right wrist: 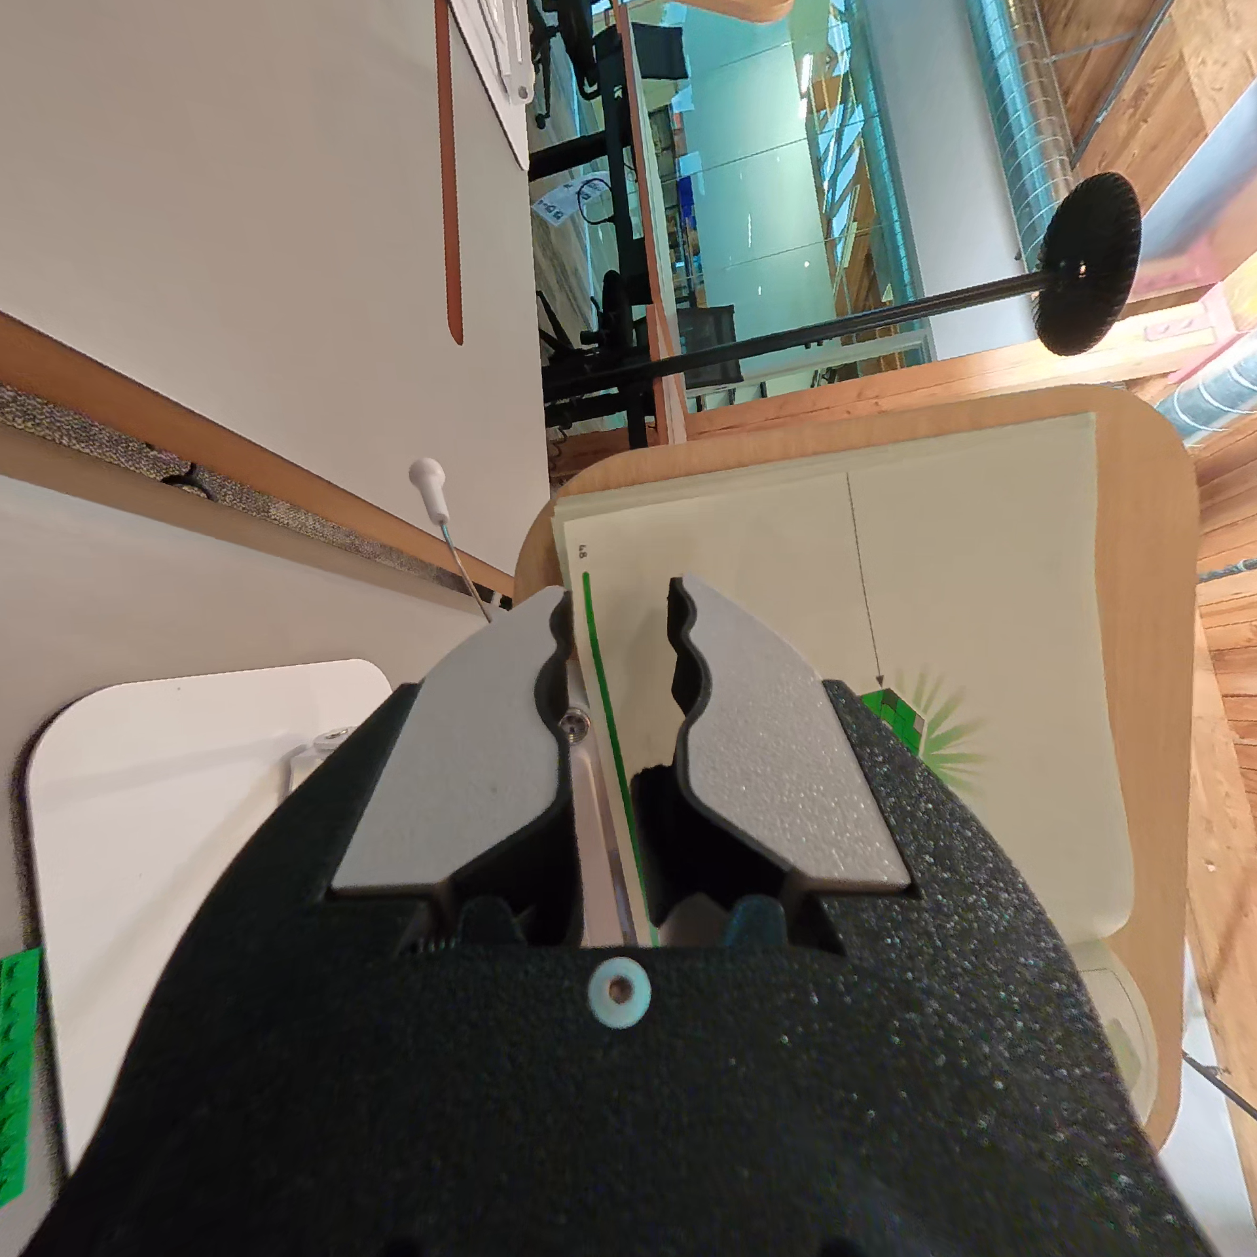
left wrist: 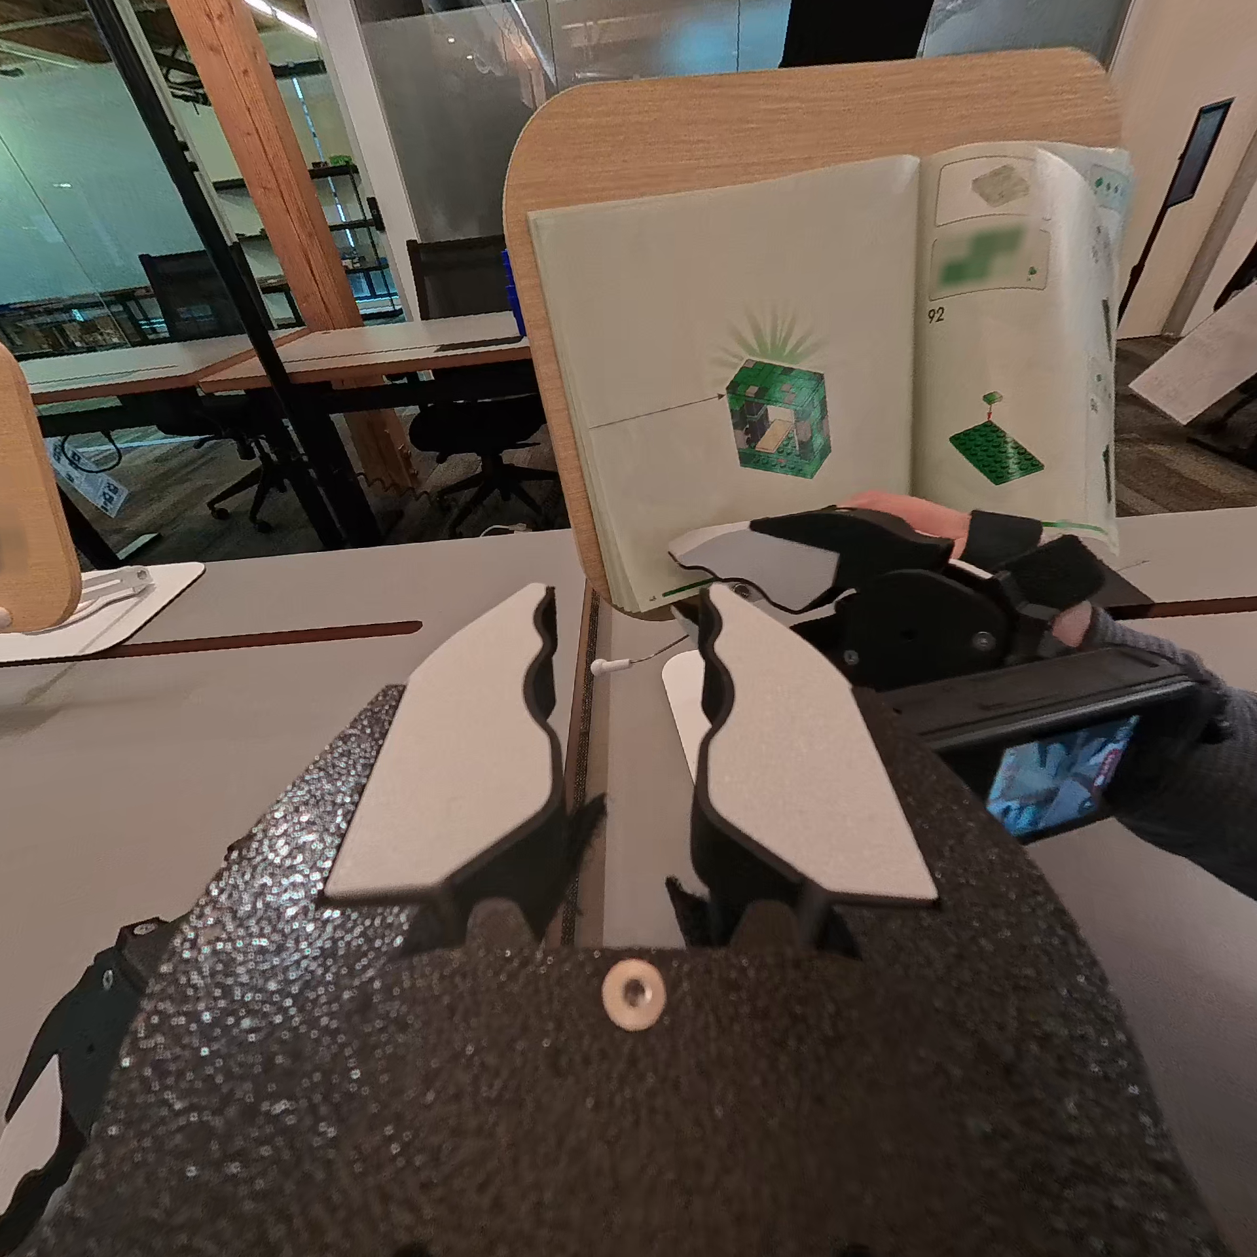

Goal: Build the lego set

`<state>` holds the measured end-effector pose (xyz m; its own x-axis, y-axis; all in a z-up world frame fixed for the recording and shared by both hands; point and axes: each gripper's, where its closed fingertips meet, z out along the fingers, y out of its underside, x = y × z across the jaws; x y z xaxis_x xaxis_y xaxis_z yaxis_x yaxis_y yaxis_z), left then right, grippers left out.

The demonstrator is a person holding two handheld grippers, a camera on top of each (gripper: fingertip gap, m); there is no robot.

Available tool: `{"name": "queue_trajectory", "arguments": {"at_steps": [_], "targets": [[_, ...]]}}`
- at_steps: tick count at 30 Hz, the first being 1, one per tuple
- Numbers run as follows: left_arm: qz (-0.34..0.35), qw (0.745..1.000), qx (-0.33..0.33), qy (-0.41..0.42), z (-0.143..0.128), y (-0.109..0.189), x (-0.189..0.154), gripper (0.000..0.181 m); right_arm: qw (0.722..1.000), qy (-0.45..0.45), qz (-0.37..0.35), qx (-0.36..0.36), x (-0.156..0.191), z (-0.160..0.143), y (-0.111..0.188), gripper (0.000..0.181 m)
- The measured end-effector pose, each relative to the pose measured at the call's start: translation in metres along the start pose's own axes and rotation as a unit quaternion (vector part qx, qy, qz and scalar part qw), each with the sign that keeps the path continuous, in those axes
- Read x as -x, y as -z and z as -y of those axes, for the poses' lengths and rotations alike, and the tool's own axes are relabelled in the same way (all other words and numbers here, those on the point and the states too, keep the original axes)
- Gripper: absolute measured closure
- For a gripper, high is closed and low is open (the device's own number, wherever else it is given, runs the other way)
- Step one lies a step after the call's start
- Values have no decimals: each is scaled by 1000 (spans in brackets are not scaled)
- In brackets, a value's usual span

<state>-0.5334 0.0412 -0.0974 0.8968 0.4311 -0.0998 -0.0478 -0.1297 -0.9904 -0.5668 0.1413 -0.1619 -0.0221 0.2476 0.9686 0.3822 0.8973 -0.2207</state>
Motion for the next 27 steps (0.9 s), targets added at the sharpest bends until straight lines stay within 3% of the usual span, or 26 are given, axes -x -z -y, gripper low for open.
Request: {"name": "queue_trajectory", "arguments": {"at_steps": [5,12,20,27], "targets": [[-2,1000,3,0,-1,0,0,141,1000,-16,-11,-8,-5,1,9,159],[-3,1000,4,-1,-1,0,-1,141,998,-43,-40,-27,-15,1,24,181],[-6,1000,5,0,-1,-1,-1,141,990,-116,-67,-46,-24,-10,45,181],[-25,1000,7,-2,-1,-5,-12,142,965,-211,-126,-93,-45,-23,87,181]]}}
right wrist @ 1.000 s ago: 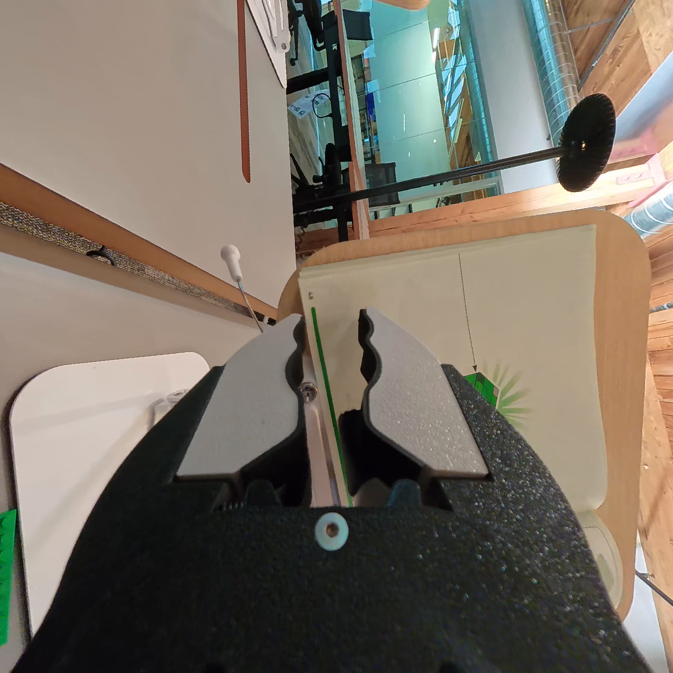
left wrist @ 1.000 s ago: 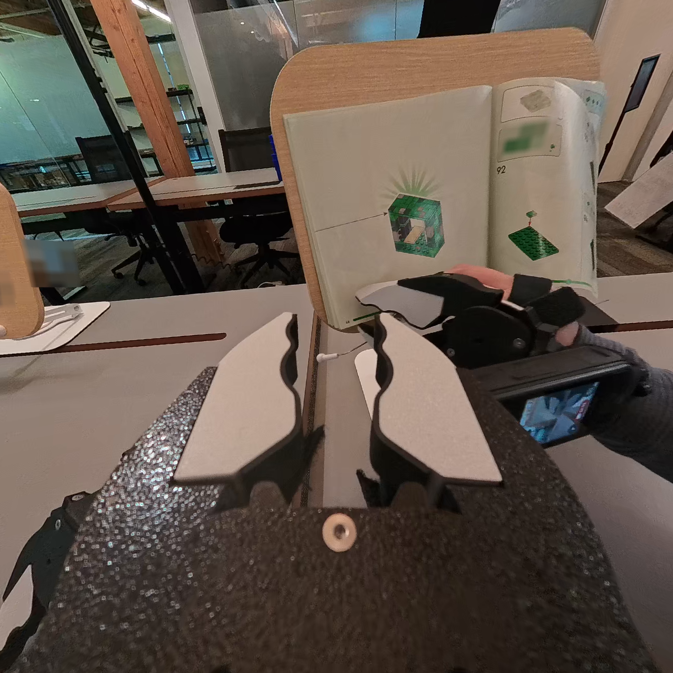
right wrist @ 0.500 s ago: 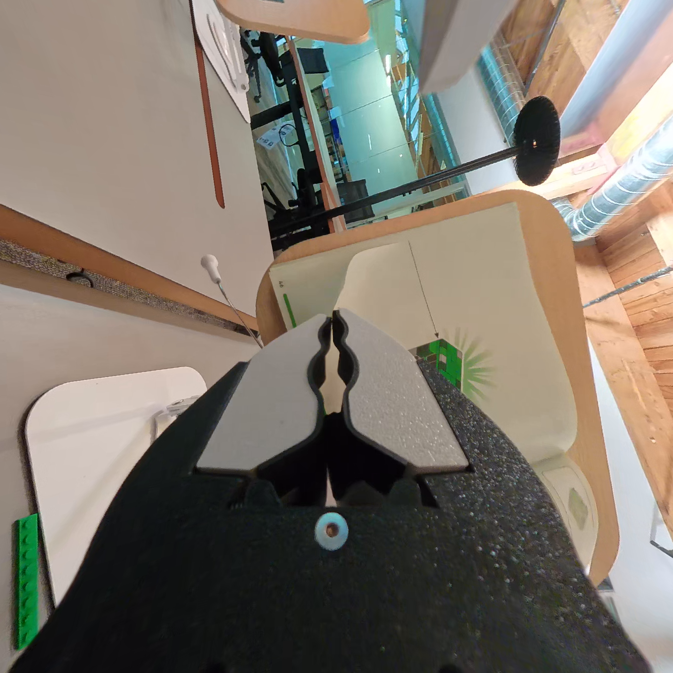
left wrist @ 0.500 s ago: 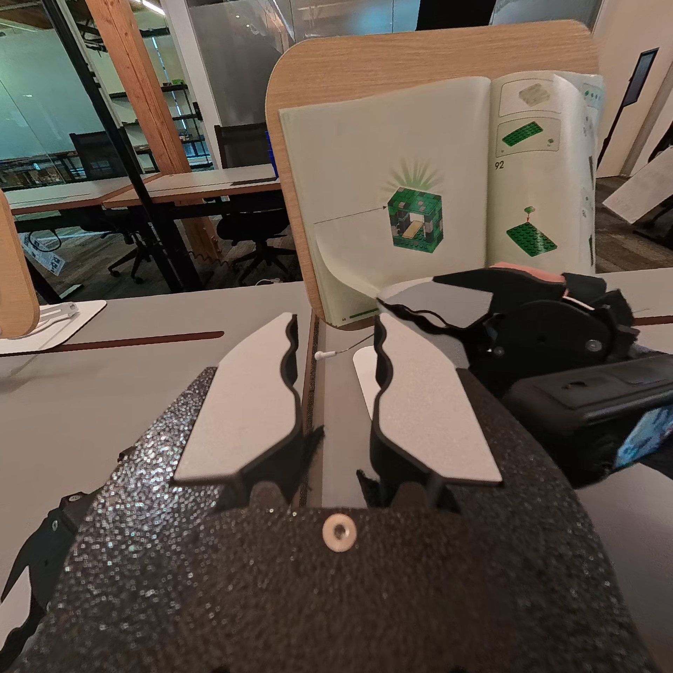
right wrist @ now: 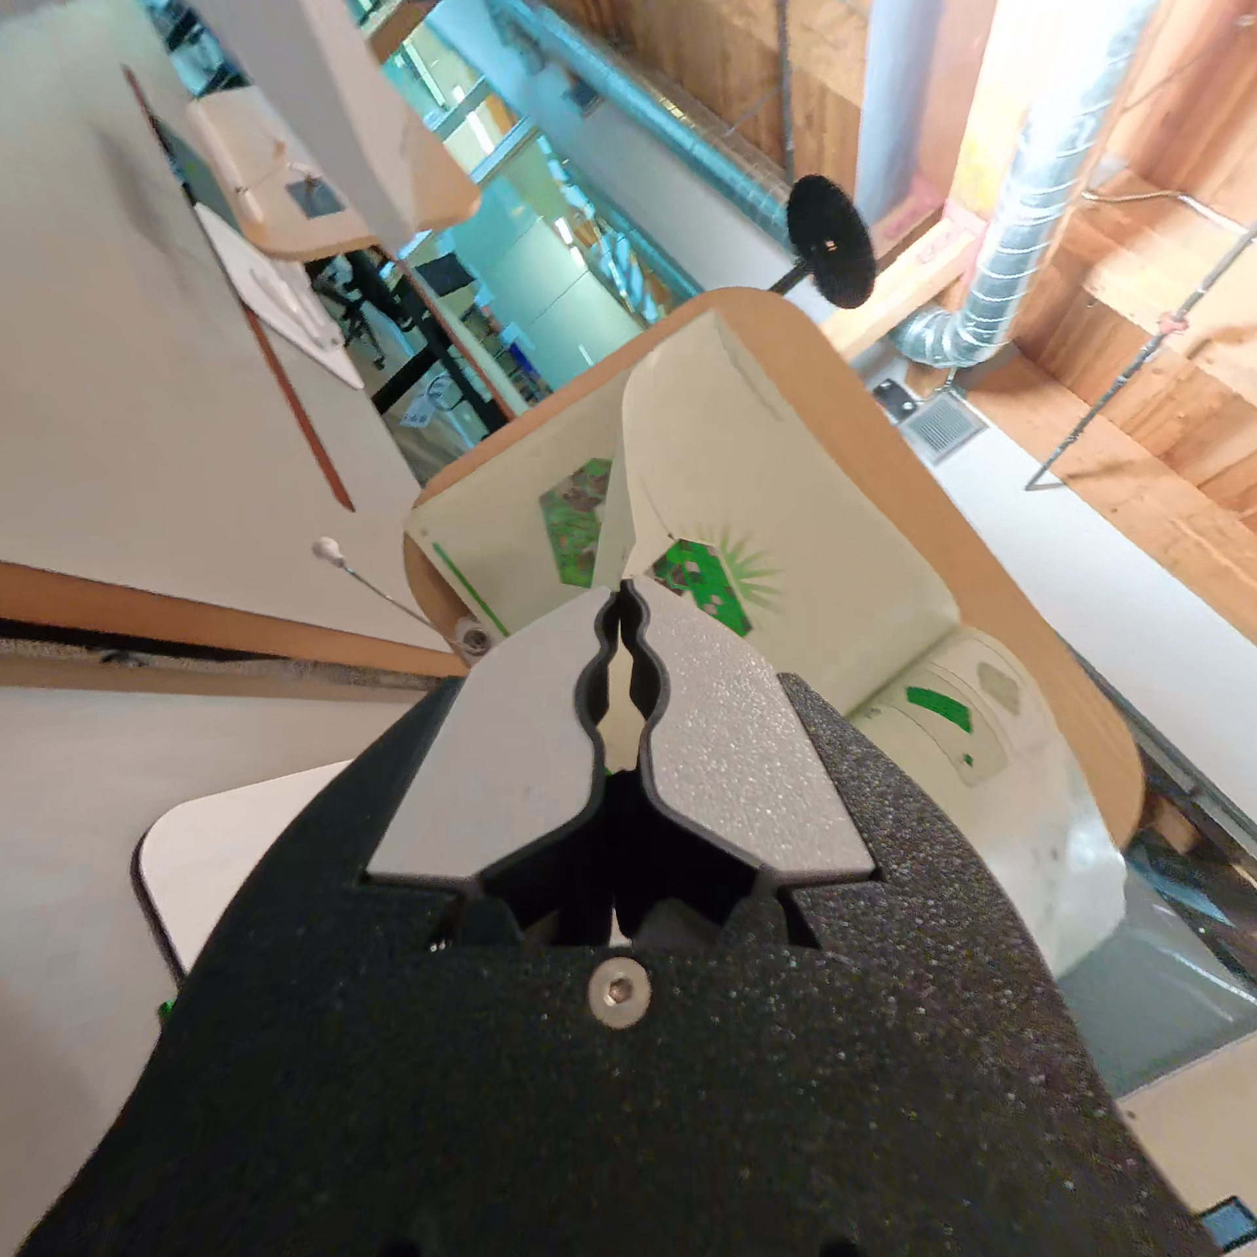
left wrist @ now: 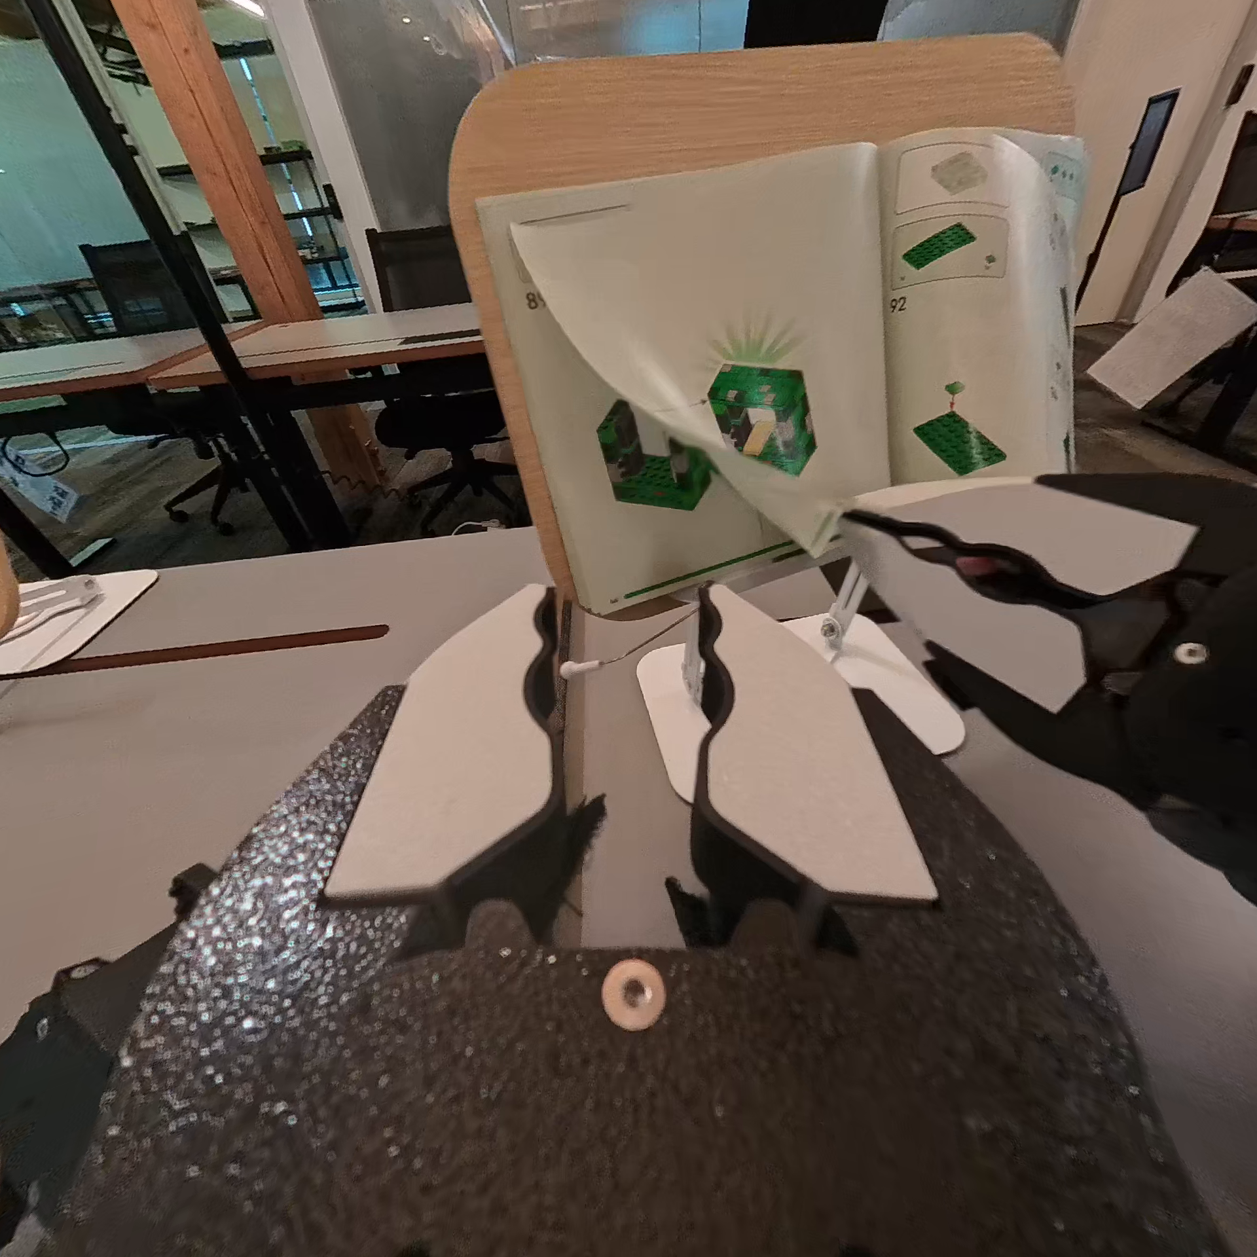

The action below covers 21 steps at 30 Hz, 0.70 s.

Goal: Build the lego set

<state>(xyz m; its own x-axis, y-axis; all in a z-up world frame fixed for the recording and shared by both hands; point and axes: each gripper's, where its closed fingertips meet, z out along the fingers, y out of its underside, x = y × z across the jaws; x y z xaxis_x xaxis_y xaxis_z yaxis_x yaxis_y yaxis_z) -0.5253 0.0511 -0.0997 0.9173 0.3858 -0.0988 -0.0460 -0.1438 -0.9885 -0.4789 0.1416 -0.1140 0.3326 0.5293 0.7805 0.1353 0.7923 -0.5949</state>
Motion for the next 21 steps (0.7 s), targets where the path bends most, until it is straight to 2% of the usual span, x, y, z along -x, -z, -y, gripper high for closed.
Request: {"name": "queue_trajectory", "arguments": {"at_steps": [5,9,14,18,21], "targets": [[-14,1000,4,-14,2,-5,-12,142,996,-75,-50,-13,-30,-5,31,181],[-39,999,1,-19,5,-10,-28,142,982,-156,-110,-8,-58,-25,62,181],[-97,995,-4,-39,11,-22,-69,142,948,-270,-170,16,-82,-65,98,181],[-144,986,-36,-79,15,-41,-113,141,912,-359,-194,28,-93,-96,117,181],[-134,978,-55,-150,7,-65,-137,132,885,-416,-206,29,-100,-112,128,181]]}}
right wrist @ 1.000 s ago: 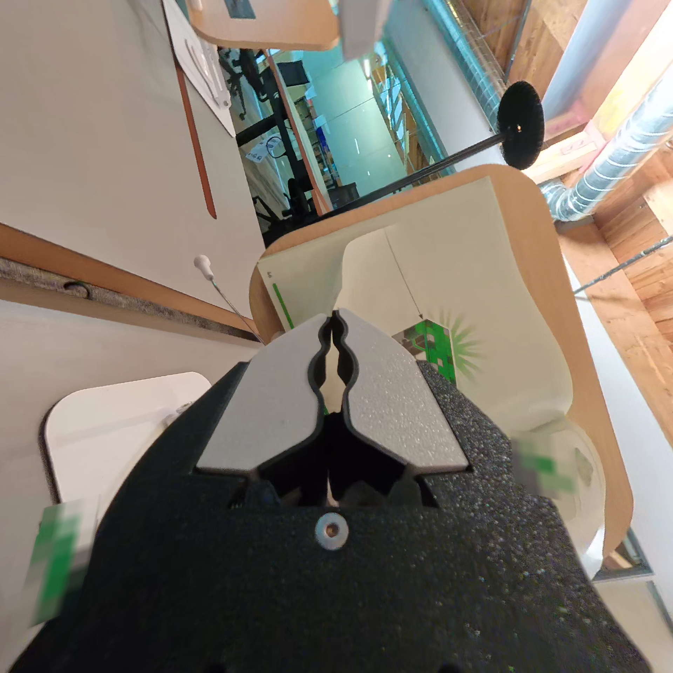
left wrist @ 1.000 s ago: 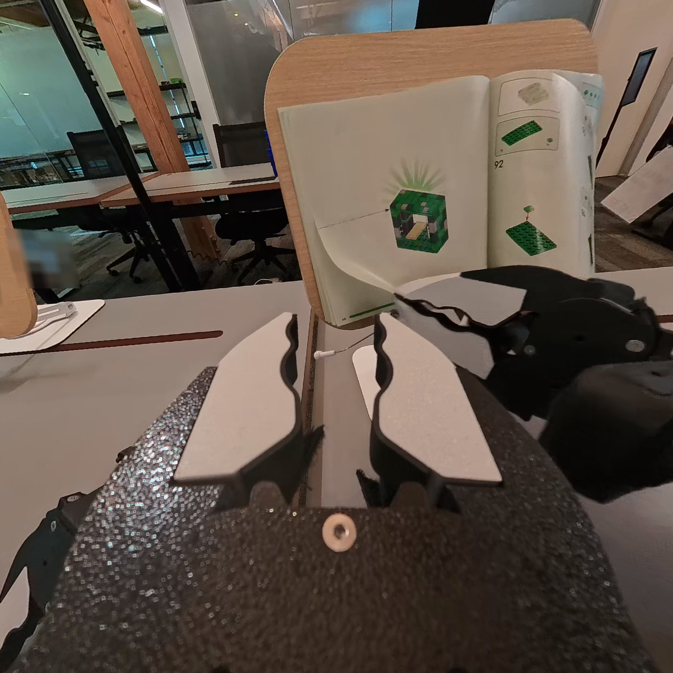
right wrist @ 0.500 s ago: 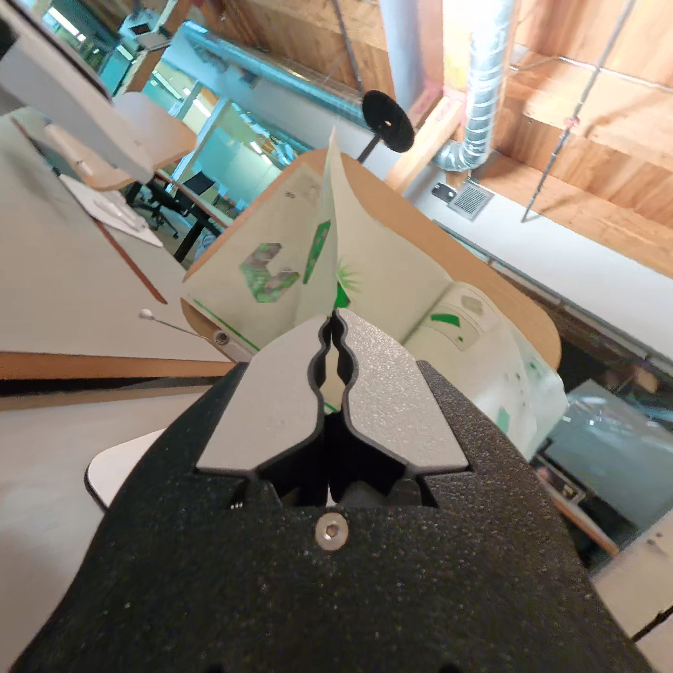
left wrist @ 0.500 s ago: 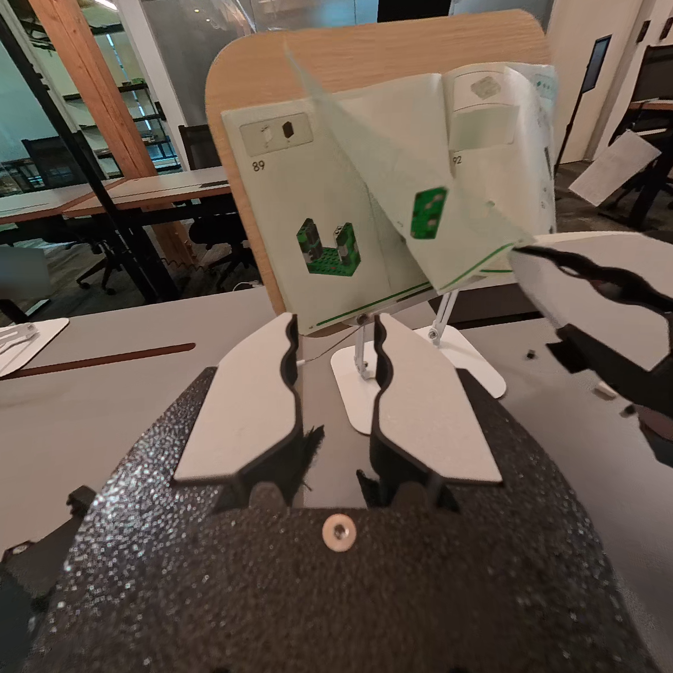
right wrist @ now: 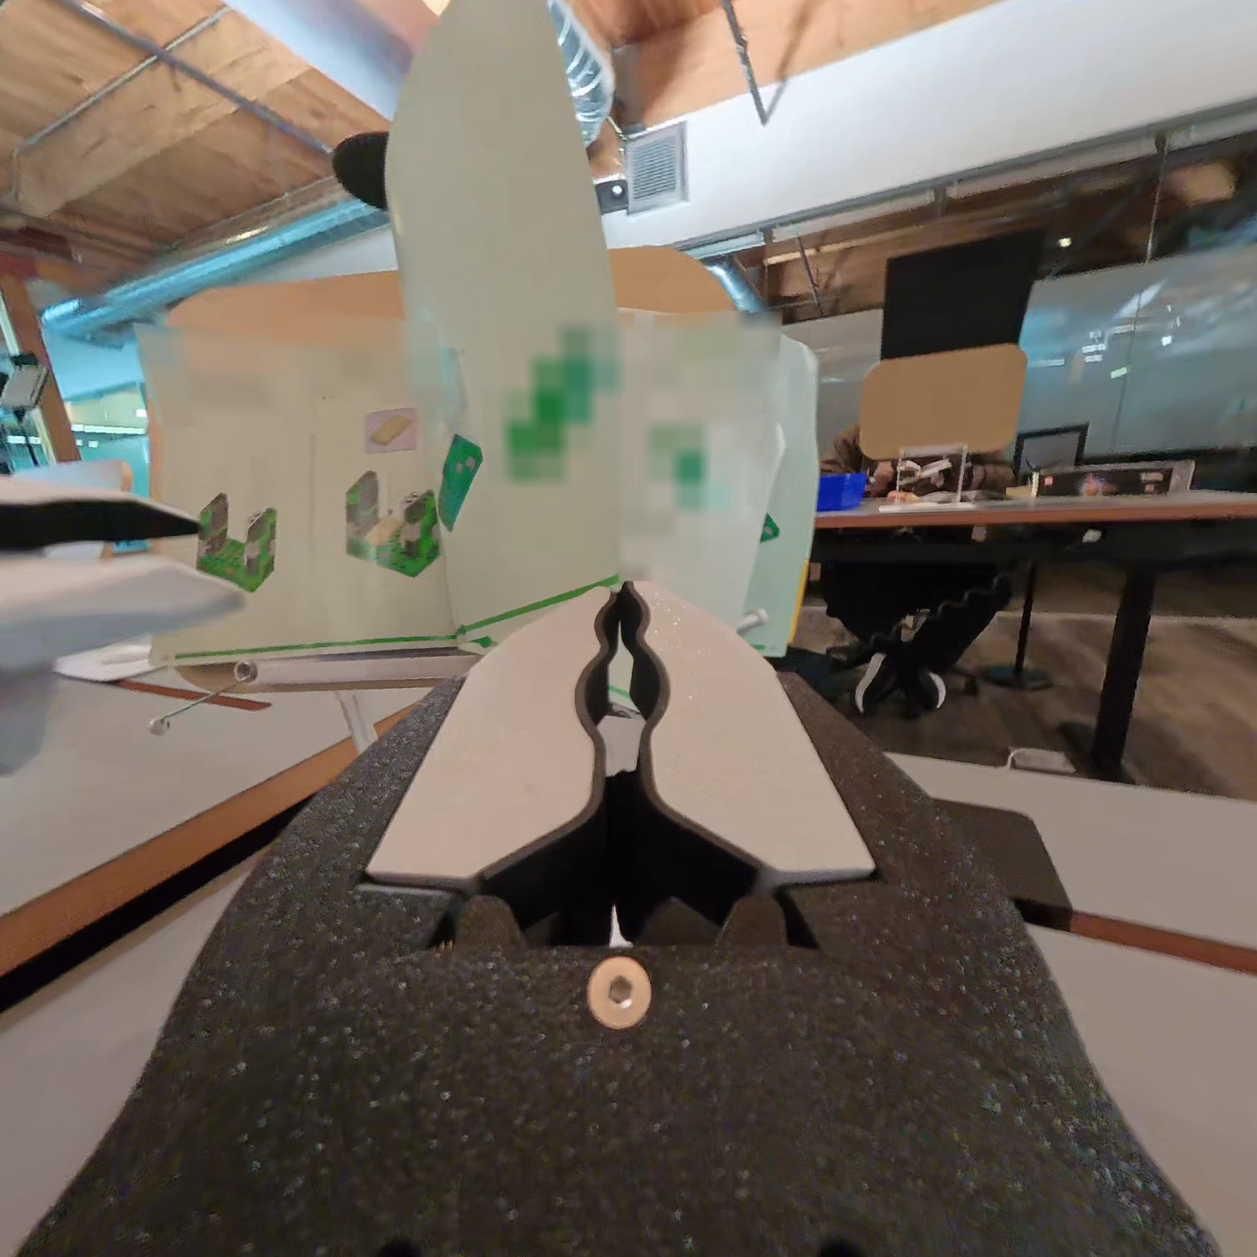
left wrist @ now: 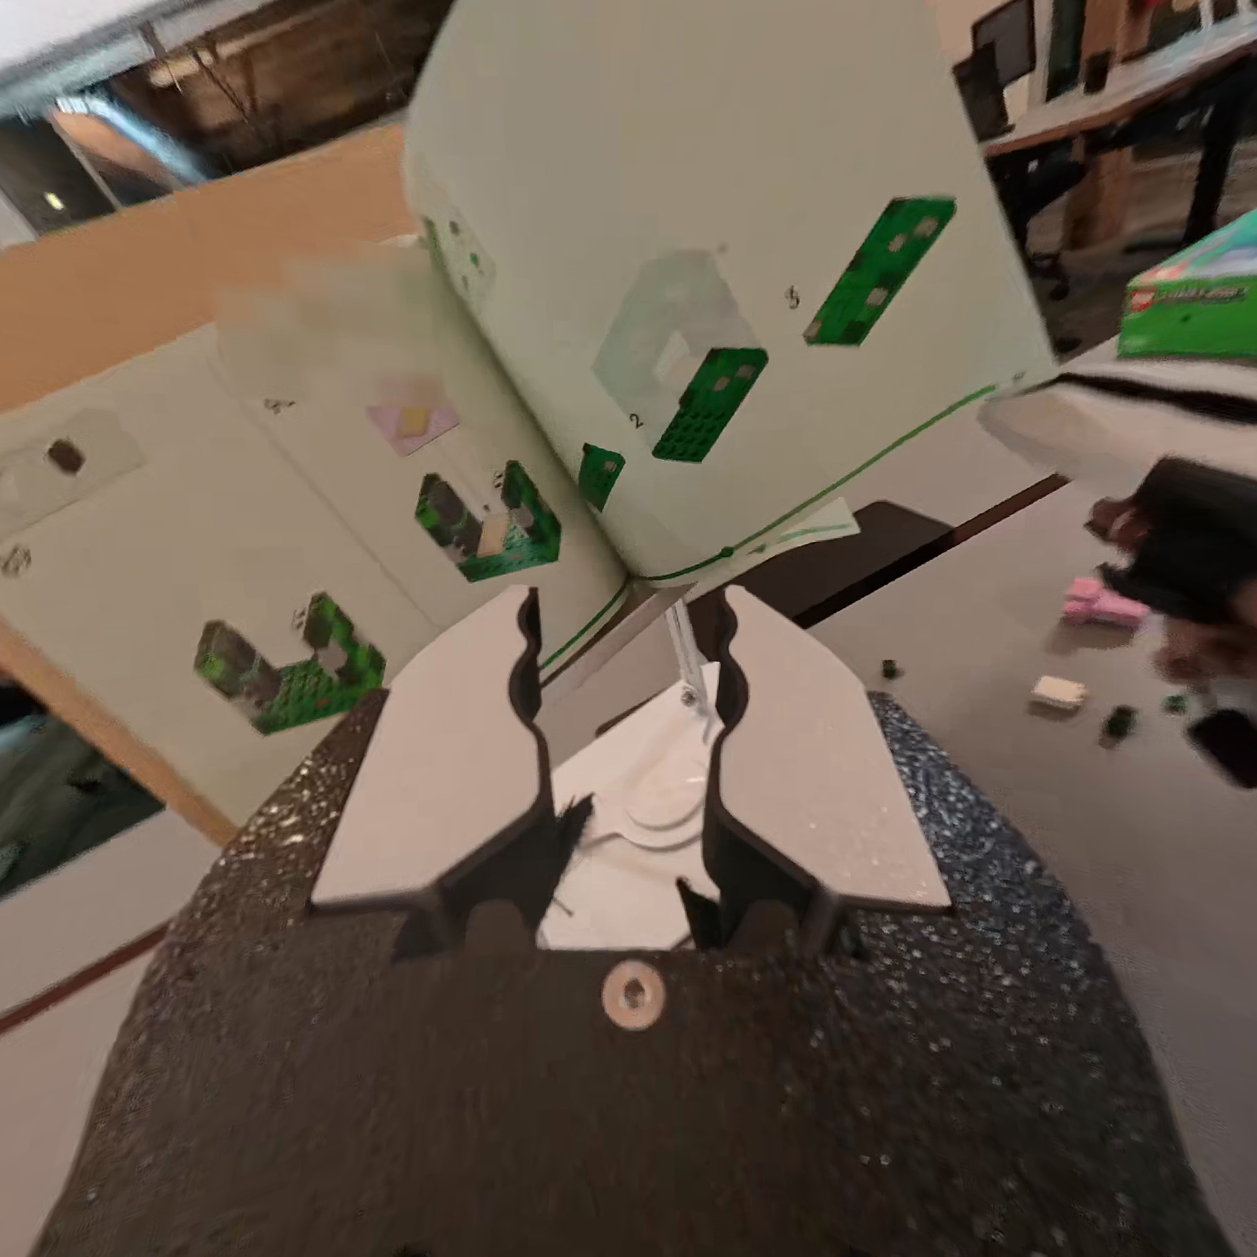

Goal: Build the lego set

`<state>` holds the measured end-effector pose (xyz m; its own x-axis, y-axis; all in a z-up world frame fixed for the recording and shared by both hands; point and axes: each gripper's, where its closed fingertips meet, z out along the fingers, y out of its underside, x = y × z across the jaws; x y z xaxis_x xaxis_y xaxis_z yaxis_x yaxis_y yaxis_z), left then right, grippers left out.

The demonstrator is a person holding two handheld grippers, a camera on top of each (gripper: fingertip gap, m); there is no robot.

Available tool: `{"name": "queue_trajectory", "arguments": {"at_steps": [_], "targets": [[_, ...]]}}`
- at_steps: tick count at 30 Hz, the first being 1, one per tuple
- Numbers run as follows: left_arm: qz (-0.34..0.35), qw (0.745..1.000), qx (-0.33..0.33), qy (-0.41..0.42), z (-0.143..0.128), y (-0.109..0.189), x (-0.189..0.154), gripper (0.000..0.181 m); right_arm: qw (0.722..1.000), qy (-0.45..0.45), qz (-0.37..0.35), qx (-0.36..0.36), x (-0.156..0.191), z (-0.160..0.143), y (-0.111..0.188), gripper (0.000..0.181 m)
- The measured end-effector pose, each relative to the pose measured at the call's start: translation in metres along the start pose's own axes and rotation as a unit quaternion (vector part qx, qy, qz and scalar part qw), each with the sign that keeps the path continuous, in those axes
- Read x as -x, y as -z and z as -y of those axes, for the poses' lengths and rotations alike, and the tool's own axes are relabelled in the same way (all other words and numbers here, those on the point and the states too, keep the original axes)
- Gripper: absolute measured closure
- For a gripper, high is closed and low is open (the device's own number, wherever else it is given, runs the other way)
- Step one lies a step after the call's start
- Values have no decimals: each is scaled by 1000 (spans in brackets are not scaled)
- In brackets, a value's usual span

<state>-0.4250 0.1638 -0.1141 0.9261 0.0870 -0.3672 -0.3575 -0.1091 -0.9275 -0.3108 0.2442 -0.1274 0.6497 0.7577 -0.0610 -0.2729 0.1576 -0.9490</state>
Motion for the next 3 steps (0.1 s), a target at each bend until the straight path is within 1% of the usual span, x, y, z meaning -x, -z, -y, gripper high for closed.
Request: {"name": "queue_trajectory", "arguments": {"at_steps": [3], "targets": [[35,993,19,-114,-15,-30,-17,113,999,-33,-14,4,-17,-4,2,181]]}}
